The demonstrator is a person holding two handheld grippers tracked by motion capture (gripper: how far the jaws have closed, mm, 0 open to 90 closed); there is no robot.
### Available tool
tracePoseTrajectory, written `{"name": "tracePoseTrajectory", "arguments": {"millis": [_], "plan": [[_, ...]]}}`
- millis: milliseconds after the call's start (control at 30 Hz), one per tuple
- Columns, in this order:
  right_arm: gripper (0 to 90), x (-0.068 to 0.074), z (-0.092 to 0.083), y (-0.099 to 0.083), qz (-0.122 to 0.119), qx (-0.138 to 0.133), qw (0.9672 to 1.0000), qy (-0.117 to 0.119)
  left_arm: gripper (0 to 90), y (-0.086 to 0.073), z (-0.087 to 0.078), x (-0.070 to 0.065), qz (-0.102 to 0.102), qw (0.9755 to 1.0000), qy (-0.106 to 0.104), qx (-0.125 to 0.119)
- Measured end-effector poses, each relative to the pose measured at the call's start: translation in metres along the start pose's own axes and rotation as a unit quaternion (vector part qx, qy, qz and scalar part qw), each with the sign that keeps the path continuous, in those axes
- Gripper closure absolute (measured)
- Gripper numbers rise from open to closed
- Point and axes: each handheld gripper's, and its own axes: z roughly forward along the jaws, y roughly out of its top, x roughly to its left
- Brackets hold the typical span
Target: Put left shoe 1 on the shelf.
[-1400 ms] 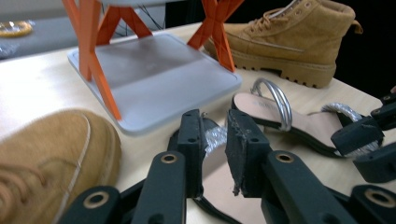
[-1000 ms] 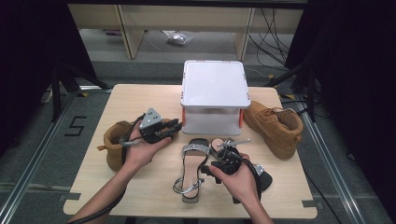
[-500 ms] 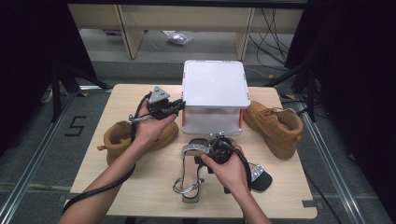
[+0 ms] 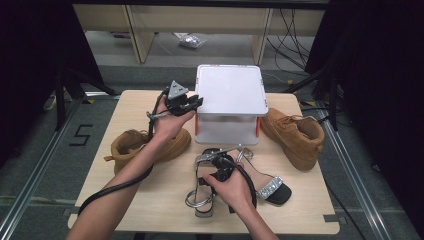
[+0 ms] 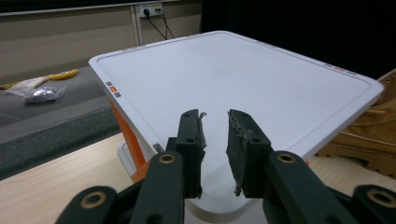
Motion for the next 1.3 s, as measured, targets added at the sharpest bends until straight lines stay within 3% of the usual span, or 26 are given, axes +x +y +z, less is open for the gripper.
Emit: {"name": "tracePoseTrajectory", "arguments": {"millis": [33, 67, 167, 267, 300, 367, 533, 567, 600, 633, 667, 700, 733, 767, 833, 867, 900, 967, 1000, 1033, 1067, 1100, 1133, 1167, 1300], "plan": [[37.9, 0.002, 0.0, 0.0, 0.011, 0.006, 0.9999, 0.005, 76.8, -0.001, 0.002, 0.001, -0.003, 1.0, 0.002, 0.007], [37.0, 0.001, 0.002, -0.001, -0.001, 0.001, 1.0, -0.003, 77.6, -0.002, 0.005, 0.001, -0.004, 0.9999, 0.003, 0.01], [36.0, 0.006, 0.001, 0.0, 0.015, 0.013, 0.9998, -0.003, 78.7, -0.003, 0.009, 0.0, -0.004, 0.9999, 0.003, 0.014], [35.2, 0.006, 0.003, 0.001, 0.003, 0.009, 0.9999, -0.012, 78.5, -0.004, 0.013, -0.004, 0.0, 0.9998, 0.003, 0.018], [35.1, 0.011, 0.002, 0.001, 0.043, 0.029, 0.9986, -0.005, 78.4, -0.004, 0.014, -0.005, 0.0, 0.9998, 0.001, 0.019], [34.6, 0.016, 0.002, 0.001, 0.068, 0.041, 0.9969, -0.005, 78.1, -0.004, 0.015, -0.006, 0.002, 0.9998, 0.0, 0.021], [33.5, 0.019, 0.006, 0.001, 0.082, 0.056, 0.9949, -0.018, 76.5, -0.007, 0.018, -0.006, 0.002, 0.9996, 0.001, 0.028], [33.4, 0.017, 0.008, 0.0, 0.061, 0.051, 0.9966, -0.02, 76.4, -0.008, 0.018, -0.006, -0.001, 0.9997, 0.002, 0.024], [33.2, 0.019, 0.008, 0.0, 0.083, 0.058, 0.9947, -0.019, 76.2, -0.007, 0.018, -0.006, -0.001, 0.9997, 0.001, 0.025], [33.0, 0.02, 0.009, 0.0, 0.089, 0.06, 0.9941, -0.02, 76.1, -0.007, 0.018, -0.006, 0.0, 0.9996, 0.001, 0.027], [32.5, 0.019, 0.01, 0.0, 0.079, 0.061, 0.9947, -0.025, 75.9, -0.007, 0.018, -0.006, 0.002, 0.9996, 0.001, 0.028], [32.4, 0.015, 0.013, 0.0, 0.054, 0.041, 0.9971, -0.034, 75.8, -0.007, 0.018, -0.007, 0.004, 0.9996, 0.002, 0.028], [32.1, 0.019, 0.011, 0.001, 0.088, 0.065, 0.9937, -0.023, 75.8, -0.007, 0.018, -0.007, 0.006, 0.9996, 0.002, 0.029], [31.7, 0.019, 0.012, 0.001, 0.089, 0.065, 0.9935, -0.027, 75.7, -0.007, 0.018, -0.007, 0.006, 0.9996, 0.003, 0.029], [31.8, 0.013, 0.015, 0.001, 0.044, 0.046, 0.9975, -0.032, 75.7, -0.006, 0.018, -0.007, 0.007, 0.9995, 0.003, 0.029], [31.8, 0.013, 0.015, 0.001, 0.044, 0.046, 0.9975, -0.032, 75.7, -0.006, 0.018, -0.007, 0.007, 0.9995, 0.003, 0.029], [31.7, 0.019, 0.013, 0.003, 0.095, 0.07, 0.9926, -0.028, 75.7, -0.006, 0.018, -0.007, 0.009, 0.9995, 0.003, 0.03], [31.7, 0.017, 0.014, 0.003, 0.084, 0.061, 0.9942, -0.031, 75.7, -0.006, 0.018, -0.007, 0.009, 0.9995, 0.004, 0.03], [30.8, 0.018, 0.014, 0.004, 0.095, 0.071, 0.9925, -0.03, 75.7, -0.006, 0.019, -0.007, 0.009, 0.9995, 0.004, 0.03], [29.7, 0.016, 0.016, 0.005, 0.084, 0.062, 0.9939, -0.033, 75.6, -0.006, 0.019, -0.007, 0.007, 0.9995, 0.003, 0.03], [29.2, 0.022, 0.015, 0.006, 0.129, 0.085, 0.9878, -0.015, 75.6, -0.006, 0.019, -0.007, 0.007, 0.9995, 0.003, 0.031], [28.6, 0.024, 0.015, 0.008, 0.141, 0.088, 0.986, -0.015, 75.6, -0.006, 0.019, -0.007, 0.008, 0.9995, 0.003, 0.032], [28.4, 0.022, 0.015, 0.008, 0.12, 0.083, 0.9887, -0.035, 75.5, -0.006, 0.019, -0.008, 0.009, 0.9995, 0.004, 0.031], [28.4, 0.018, 0.017, 0.007, 0.089, 0.068, 0.9931, -0.035, 75.5, -0.006, 0.019, -0.008, 0.009, 0.9995, 0.004, 0.031], [27.2, 0.021, 0.019, 0.008, 0.083, 0.076, 0.9924, -0.049, 75.5, -0.006, 0.02, -0.008, 0.01, 0.9995, 0.003, 0.031]]}}
